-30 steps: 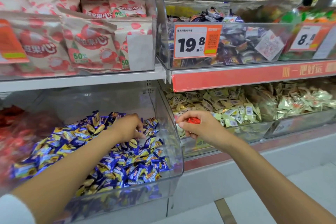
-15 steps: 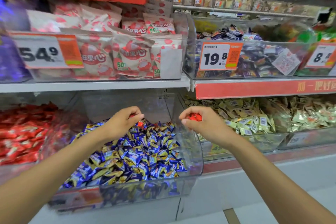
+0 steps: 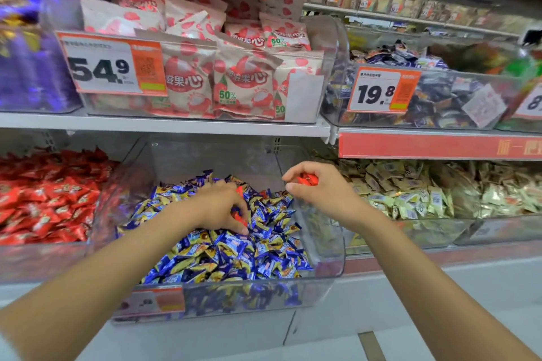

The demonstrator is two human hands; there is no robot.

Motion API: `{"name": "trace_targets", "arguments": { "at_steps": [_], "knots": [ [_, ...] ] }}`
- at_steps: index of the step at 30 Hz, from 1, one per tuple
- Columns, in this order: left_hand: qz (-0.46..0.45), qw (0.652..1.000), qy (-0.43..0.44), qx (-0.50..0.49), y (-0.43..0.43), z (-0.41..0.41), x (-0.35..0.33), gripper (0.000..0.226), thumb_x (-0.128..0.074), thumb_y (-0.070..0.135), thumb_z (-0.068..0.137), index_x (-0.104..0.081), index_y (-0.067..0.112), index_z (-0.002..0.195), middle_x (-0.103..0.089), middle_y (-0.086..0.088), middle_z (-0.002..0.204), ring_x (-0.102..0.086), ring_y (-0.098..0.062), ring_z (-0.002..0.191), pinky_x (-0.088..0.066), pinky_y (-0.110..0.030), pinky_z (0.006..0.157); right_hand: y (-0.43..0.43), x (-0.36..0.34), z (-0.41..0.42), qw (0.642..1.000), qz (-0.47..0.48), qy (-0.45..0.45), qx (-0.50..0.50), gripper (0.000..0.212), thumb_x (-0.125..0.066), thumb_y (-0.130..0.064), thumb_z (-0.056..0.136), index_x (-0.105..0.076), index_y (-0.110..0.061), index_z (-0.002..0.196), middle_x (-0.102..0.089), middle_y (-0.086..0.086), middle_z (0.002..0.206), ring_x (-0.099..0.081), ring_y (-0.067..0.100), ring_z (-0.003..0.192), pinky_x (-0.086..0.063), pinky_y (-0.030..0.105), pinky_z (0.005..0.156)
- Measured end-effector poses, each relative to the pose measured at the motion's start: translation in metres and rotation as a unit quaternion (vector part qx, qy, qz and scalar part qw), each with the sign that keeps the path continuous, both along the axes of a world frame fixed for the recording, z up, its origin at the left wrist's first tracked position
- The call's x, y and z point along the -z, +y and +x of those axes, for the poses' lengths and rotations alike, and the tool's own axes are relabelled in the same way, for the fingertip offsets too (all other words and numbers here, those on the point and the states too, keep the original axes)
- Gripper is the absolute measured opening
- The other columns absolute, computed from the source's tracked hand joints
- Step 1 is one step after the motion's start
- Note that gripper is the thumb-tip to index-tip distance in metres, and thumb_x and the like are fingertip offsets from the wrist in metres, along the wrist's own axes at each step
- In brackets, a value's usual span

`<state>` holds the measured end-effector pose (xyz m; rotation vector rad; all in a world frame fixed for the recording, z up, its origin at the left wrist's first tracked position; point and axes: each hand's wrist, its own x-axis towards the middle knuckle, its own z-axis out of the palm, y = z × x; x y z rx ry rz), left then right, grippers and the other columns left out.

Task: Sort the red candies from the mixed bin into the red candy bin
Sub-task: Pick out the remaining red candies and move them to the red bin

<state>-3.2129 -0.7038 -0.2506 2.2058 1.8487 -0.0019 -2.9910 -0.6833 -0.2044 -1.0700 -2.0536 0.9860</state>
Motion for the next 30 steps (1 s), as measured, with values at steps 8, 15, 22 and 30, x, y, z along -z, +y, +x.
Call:
{"name": "trace_targets", "arguments": {
  "at_steps": [8, 15, 22, 30],
  "knots": [
    [0.147, 0.947, -0.272, -0.089, 0.004, -0.021, -0.011, 0.024, -0.068, 0.033, 0.085, -0.066, 0.01, 0.078, -0.05, 0.01, 0.06, -0.045, 0.0, 0.05, -0.032, -0.013, 0.05, 0.04, 0.048, -0.036, 0.989, -0.011, -0.098, 0.106, 0.013, -0.058, -0.016, 0.093, -0.066, -0.012, 0.102, -0.06, -0.003, 0.094, -0.052, 0.008, 0.076, -0.039, 0.019, 0.06],
    [0.107, 0.952, -0.262, -0.112, 0.01, -0.044, 0.004, 0.028, -0.055, 0.037, 0.092, -0.056, 0.016, 0.075, -0.046, 0.001, 0.062, -0.038, -0.012, 0.053, -0.029, -0.029, 0.055, 0.097, 0.089, -0.076, 0.973, -0.103, -0.104, 0.176, 0.026, -0.055, -0.011, 0.095, -0.063, -0.007, 0.119, -0.064, 0.011, 0.122, -0.058, 0.011, 0.081, -0.038, 0.003, 0.054],
    [0.106, 0.942, -0.279, -0.155, 0.012, -0.044, 0.006, 0.024, -0.052, 0.039, 0.094, -0.056, 0.022, 0.076, -0.045, 0.0, 0.056, -0.032, -0.012, 0.04, -0.025, -0.027, 0.045, 0.105, 0.111, -0.081, 0.978, -0.125, -0.117, 0.117, 0.02, -0.068, -0.013, 0.088, -0.07, -0.001, 0.104, -0.066, 0.007, 0.1, -0.057, 0.016, 0.092, -0.039, 0.02, 0.078],
    [0.134, 0.919, -0.351, -0.117, 0.0, -0.044, 0.001, 0.021, -0.059, 0.03, 0.091, -0.063, 0.018, 0.075, -0.041, 0.005, 0.051, -0.031, -0.007, 0.039, -0.026, -0.015, 0.042, 0.065, 0.076, -0.075, 0.983, -0.136, 0.017, 0.122, 0.015, -0.047, -0.009, 0.096, -0.054, -0.018, 0.085, -0.055, -0.001, 0.077, -0.052, 0.007, 0.061, -0.035, 0.017, 0.05]
  ]
}}
